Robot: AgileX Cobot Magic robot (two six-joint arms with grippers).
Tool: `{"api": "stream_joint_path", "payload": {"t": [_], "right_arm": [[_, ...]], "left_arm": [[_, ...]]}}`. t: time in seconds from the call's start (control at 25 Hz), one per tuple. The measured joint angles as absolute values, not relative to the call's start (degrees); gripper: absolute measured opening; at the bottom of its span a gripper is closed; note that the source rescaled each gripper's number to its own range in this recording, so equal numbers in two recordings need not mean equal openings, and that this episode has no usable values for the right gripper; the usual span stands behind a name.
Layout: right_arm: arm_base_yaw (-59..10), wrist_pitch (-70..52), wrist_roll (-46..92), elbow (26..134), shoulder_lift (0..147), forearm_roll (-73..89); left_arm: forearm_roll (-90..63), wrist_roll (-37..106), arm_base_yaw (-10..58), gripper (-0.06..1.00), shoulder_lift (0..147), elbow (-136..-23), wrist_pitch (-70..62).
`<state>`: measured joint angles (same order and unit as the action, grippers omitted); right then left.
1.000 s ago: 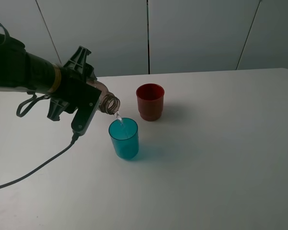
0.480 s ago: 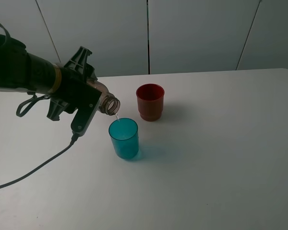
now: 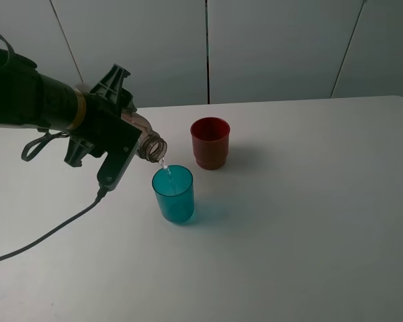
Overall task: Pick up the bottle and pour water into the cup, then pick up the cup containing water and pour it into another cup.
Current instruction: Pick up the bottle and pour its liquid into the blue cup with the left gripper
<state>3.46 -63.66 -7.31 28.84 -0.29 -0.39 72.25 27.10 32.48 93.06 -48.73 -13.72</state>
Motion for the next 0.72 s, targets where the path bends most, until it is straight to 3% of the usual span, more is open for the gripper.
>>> {"api": "stream_joint_path", "payload": {"t": [0.72], "right_arm": [[3.46, -63.66, -7.43, 28.84, -0.29, -0.39]], "left_arm": [[77.24, 27.16, 32.48, 0.02, 93.06, -48.73, -13.94]]}}
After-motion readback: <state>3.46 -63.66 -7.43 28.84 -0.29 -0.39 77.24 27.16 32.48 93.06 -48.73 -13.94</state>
